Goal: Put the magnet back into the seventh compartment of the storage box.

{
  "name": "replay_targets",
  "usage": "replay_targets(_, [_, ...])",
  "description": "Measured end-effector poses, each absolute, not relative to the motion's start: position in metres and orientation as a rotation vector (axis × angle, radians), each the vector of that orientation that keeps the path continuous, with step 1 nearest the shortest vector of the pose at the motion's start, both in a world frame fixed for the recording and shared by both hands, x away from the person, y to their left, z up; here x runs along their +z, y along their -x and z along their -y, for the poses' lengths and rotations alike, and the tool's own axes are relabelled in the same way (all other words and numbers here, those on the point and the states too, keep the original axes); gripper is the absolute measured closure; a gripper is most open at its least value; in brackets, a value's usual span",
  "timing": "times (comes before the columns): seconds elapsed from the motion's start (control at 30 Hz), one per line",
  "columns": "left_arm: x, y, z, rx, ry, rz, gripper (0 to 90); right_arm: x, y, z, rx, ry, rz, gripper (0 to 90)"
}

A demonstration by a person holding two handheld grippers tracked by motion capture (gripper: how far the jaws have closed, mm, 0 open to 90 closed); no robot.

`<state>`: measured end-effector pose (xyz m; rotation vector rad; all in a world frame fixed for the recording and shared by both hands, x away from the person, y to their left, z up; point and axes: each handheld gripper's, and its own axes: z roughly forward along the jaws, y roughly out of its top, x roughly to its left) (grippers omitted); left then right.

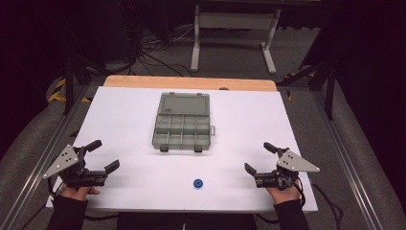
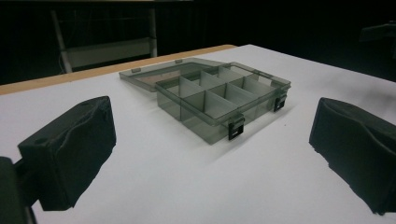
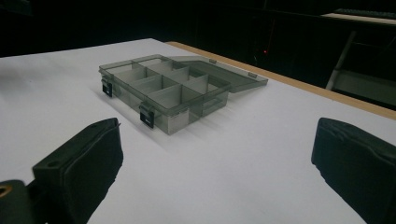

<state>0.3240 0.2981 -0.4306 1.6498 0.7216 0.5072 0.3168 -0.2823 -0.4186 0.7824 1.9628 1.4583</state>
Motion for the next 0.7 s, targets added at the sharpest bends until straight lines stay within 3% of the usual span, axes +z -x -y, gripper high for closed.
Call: replay_targets(0.7, [-0.4311,-0.3246,-0.2980,0.505,-1.652,-0.724,1.0,-0.4170,-0.3173,0.2784,1.472,-0.792,-1.965,2.7])
